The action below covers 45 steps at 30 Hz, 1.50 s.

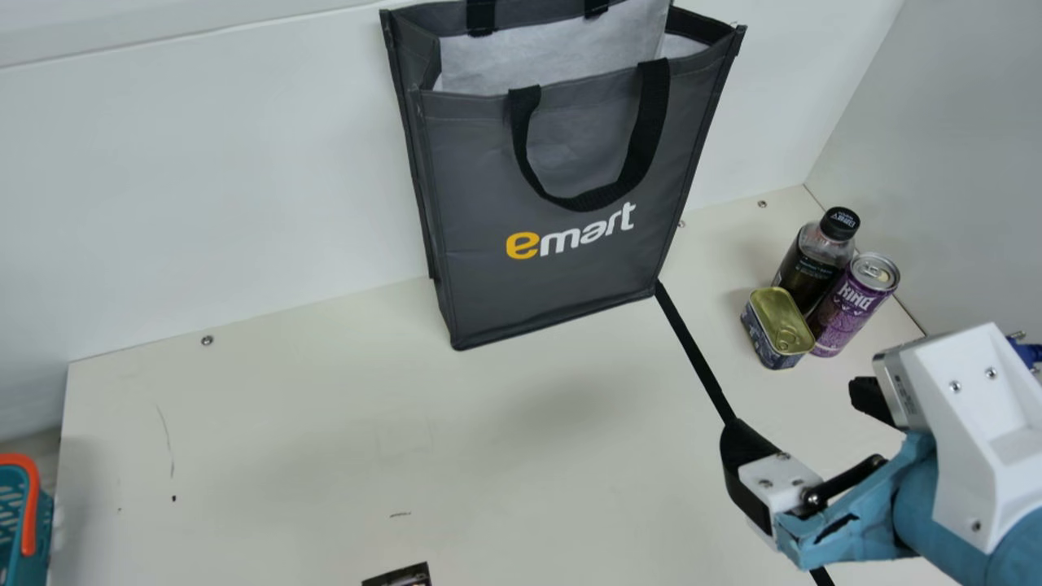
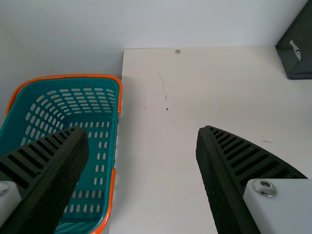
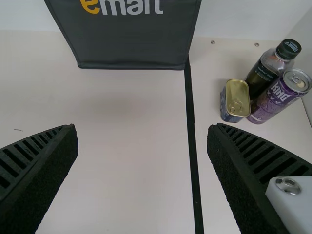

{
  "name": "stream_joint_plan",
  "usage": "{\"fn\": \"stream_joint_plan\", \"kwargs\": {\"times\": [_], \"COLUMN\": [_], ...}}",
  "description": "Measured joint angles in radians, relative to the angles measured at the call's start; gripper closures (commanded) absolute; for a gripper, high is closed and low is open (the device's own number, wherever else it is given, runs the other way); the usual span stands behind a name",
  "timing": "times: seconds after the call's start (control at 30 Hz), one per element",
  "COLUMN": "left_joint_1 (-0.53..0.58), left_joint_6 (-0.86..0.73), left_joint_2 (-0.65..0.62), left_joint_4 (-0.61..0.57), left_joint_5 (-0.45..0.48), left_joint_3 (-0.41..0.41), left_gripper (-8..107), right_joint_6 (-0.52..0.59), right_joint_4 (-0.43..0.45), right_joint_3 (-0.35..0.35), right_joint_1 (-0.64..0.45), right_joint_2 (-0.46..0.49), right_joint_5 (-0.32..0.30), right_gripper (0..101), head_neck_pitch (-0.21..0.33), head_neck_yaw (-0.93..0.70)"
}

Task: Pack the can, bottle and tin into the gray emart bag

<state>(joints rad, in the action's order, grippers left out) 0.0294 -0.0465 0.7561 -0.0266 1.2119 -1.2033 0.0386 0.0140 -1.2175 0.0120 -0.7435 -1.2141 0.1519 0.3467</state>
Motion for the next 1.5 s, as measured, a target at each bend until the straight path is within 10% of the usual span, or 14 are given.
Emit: {"fn": "stream_joint_plan", "kwargs": {"times": [1.5], "left_joint_1": [0.000], "left_joint_6": [0.000], "left_joint_2": [0.000], "left_joint_4": [0.000], "left_joint_5": [0.000], "left_joint_3": [0.000], "left_gripper": [9], "right_joint_6": [0.106], "right_joint_4": [-0.030], "right_joint_3": [-0.138], "right_joint_1": [-0.039], "right_joint_2": [-0.163], "right_joint_5": [0.051], "right_gripper": [11], "head_neck_pitch": [0.000], "head_neck_yaw": [0.002]}}
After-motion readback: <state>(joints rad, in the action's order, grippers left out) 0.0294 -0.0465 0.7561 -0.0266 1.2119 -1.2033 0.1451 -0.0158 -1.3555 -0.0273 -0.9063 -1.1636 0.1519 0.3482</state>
